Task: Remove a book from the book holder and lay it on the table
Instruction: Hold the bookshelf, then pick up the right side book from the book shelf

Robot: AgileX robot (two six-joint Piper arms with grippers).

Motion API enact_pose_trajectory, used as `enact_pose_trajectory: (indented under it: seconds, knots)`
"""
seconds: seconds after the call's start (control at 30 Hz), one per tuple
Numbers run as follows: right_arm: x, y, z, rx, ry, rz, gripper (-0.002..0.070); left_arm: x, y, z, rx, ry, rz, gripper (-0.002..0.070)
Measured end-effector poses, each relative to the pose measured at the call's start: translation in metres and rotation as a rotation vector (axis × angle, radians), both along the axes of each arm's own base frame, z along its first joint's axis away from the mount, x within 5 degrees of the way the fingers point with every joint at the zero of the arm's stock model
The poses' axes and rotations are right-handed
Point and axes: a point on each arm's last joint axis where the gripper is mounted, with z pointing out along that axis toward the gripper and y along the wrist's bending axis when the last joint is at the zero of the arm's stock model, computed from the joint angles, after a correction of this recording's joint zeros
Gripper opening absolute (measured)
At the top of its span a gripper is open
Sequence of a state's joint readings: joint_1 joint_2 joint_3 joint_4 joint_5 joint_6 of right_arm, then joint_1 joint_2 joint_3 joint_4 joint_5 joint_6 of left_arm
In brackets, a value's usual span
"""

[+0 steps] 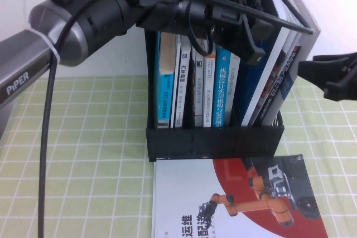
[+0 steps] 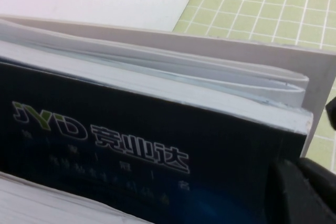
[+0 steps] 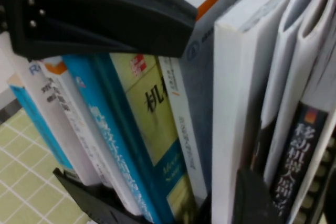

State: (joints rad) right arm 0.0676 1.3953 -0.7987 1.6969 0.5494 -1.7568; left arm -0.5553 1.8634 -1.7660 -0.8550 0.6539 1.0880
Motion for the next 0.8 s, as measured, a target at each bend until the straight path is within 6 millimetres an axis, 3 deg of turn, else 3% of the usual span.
enact_pose_trajectory:
  seconds: [0.3, 0.47, 0.8]
  knots:
    - [0.046, 0.003, -0.012, -0.052, 0.025, -0.054, 0.028, 0.0, 0.0, 0.0, -0.003, -0.001, 0.005, -0.0003]
    - [0.066, 0.007, -0.014, -0.047, 0.016, -0.035, 0.017, 0.001, 0.0, 0.0, -0.004, -0.003, 0.008, -0.0003]
    - [0.061, 0.013, 0.004, 0.009, -0.015, 0.038, 0.017, 0.001, 0.001, 0.0, -0.001, 0.013, 0.023, -0.0003]
